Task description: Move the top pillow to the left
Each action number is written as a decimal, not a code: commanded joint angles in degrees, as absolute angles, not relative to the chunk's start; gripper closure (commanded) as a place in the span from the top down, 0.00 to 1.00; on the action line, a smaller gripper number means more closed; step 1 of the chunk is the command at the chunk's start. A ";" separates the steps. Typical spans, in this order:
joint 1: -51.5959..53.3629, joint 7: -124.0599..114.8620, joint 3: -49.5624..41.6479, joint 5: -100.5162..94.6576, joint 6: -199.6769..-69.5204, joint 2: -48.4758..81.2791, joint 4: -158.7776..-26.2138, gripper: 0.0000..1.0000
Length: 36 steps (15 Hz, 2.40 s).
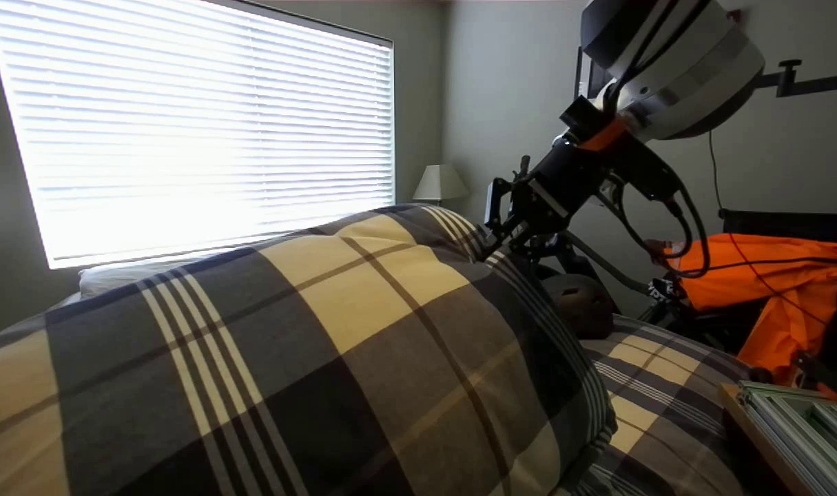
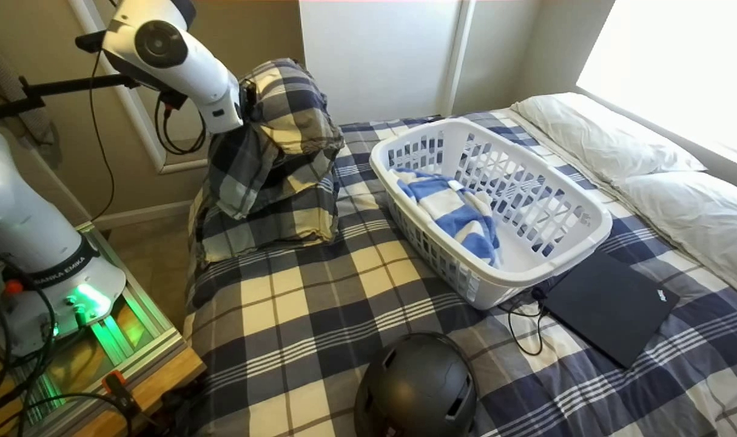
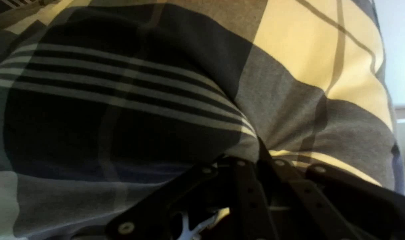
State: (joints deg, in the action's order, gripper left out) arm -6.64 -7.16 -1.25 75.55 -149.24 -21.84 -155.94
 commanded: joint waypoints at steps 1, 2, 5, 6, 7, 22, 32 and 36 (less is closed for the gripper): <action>-9.73 -21.33 5.04 69.99 -155.37 -25.57 -157.78 0.04; -11.81 -24.87 7.12 67.41 -156.04 -26.29 -158.77 0.04; -12.19 -25.55 7.59 65.50 -155.17 -25.77 -158.30 0.03; -12.97 -26.74 8.44 64.56 -155.16 -25.78 -158.14 0.07; -12.81 -26.40 8.36 64.65 -155.16 -25.68 -158.14 0.07; -24.10 -53.82 17.60 35.38 -136.19 -37.58 -158.72 0.02; -19.59 -68.59 7.91 10.73 -119.59 -51.23 -157.84 0.02; -21.79 -67.12 5.56 4.48 -122.27 -49.81 -157.62 0.02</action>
